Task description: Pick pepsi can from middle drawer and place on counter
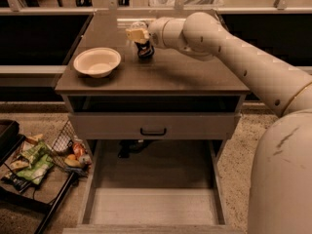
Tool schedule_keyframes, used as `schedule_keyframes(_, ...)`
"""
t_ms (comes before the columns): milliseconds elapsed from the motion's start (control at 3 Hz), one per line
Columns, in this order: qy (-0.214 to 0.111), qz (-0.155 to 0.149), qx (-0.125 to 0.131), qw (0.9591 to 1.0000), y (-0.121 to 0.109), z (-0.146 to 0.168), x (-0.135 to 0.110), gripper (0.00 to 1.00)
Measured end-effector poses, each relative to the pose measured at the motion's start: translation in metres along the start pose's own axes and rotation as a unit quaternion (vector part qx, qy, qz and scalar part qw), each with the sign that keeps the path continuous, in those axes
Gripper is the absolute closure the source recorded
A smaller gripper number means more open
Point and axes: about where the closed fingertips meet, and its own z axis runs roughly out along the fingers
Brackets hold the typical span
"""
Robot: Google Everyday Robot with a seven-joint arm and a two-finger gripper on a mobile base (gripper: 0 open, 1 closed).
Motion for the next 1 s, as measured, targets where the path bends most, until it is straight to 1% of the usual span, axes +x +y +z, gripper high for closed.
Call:
schedule_keyframes(667, 0.0, 0.0, -0.002, 1.0, 0.0023, 0.0021, 0.0003, 0.12)
schedule_keyframes(1000, 0.0, 0.0, -0.004, 1.0, 0.0041, 0.0037, 0.0006, 0.0)
